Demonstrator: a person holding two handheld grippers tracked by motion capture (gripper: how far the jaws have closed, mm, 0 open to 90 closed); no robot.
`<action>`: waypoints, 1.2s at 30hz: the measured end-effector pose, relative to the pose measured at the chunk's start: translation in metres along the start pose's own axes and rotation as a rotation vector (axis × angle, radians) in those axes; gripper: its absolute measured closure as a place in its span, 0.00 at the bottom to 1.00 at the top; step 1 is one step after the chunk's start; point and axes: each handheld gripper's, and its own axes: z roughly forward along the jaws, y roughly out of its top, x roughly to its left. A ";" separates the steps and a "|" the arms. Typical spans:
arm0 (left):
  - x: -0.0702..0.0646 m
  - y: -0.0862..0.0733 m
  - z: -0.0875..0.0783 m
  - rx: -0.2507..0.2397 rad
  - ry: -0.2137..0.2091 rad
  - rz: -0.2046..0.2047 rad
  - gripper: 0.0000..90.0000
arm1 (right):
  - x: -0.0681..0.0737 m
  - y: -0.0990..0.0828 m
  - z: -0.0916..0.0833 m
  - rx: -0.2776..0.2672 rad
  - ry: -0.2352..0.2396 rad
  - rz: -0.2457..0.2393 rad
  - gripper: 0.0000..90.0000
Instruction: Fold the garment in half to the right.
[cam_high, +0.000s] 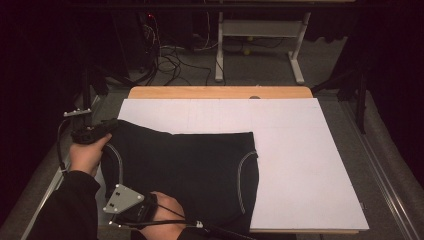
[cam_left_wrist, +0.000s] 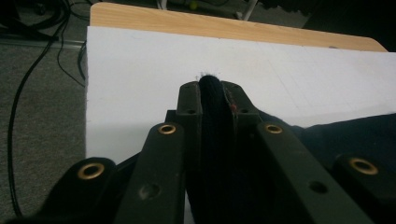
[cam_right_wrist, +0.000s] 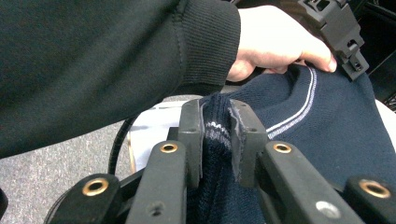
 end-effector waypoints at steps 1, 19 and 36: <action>-0.003 0.000 0.000 0.000 0.000 0.000 0.84 | 0.000 -0.001 -0.002 -0.001 -0.002 0.004 0.86; -0.079 0.016 0.024 0.015 -0.040 0.081 0.84 | -0.018 -0.048 -0.065 -0.035 -0.073 0.068 0.86; -0.124 0.011 0.066 0.028 -0.059 0.116 0.83 | -0.051 -0.105 -0.112 -0.066 -0.129 0.148 0.86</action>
